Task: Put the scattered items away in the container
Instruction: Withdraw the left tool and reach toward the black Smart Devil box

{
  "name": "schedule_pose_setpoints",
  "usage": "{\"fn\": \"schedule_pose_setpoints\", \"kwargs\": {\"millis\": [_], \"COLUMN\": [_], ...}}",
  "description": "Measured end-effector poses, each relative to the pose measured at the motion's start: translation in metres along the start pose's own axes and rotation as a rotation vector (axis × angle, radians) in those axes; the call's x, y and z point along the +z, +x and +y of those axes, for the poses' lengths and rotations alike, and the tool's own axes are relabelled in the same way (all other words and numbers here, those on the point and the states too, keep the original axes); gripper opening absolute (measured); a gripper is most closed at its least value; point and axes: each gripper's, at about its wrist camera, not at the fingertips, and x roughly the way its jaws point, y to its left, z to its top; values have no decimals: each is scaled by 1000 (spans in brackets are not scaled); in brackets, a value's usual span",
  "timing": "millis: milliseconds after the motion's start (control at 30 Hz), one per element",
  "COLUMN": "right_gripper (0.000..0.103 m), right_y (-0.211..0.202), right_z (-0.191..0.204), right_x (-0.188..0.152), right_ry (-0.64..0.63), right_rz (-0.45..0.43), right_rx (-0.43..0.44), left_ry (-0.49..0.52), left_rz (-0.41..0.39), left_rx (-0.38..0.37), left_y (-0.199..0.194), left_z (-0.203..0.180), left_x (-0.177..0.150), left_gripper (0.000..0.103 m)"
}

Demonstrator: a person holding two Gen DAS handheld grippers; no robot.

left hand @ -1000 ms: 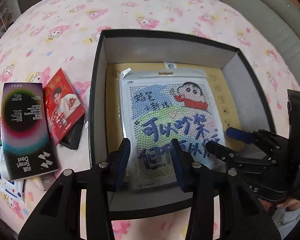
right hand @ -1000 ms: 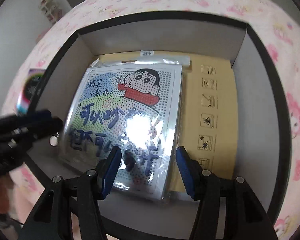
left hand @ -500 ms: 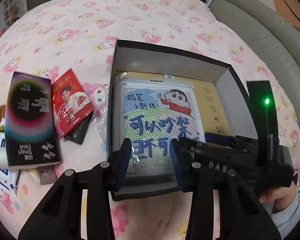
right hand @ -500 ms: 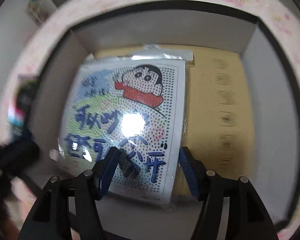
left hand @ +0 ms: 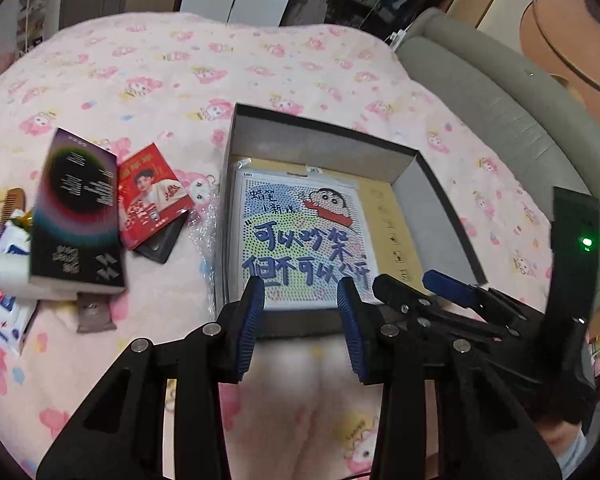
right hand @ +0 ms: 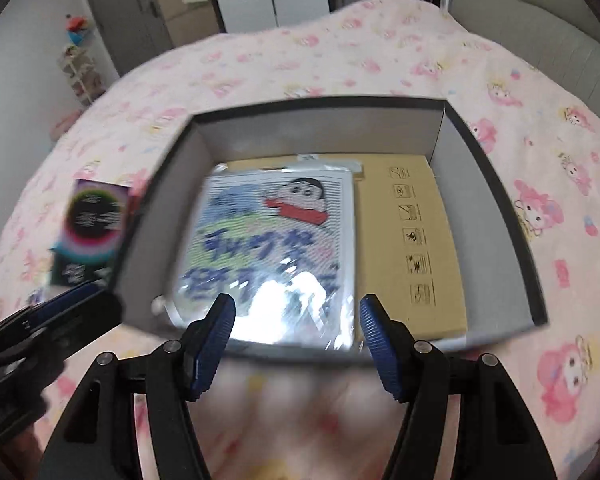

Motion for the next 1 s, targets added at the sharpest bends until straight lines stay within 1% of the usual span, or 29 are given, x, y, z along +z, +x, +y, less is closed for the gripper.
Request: {"fn": "schedule_pose_setpoints", "kwargs": {"millis": [67,200,300,433,567,667,767,900,967,1000], "right_gripper": [62,62,62,62,62,62,62,62,62,62], "right_y": [-17,-43,-40,-48,-50,-42,-27,-3,12,18], "right_z": [1,3,9,22,49,74,101,128,148,157], "right_x": [-5,-15,-19,-27,-38,-39,-30,-13,-9,-7], "right_ry": [-2,-9,-34,-40,-85,-134,-200,-195,-216,-230], "right_rz": [-20,-64,-95,-114,-117,-99,-96,-92,-76,-71], "right_rx": [9,28,41,82,130,183,245,327,350,343], "left_ry": [25,78,107,107,52,0,-73,-186,-238,-264], "left_rz": [-14,-19,-32,-52,-73,-95,-105,-114,-114,-111], "left_rx": [5,-13,-7,18,52,84,132,181,198,206], "left_y": [-15,-38,-54,-72,-88,-98,-102,-96,-90,-86], "left_z": [-7,-17,-20,-11,14,38,70,117,140,152], "left_x": [-7,-19,-29,-41,-53,-62,-66,-69,-67,-65], "left_gripper": [39,42,42,42,42,42,42,41,41,37]}}
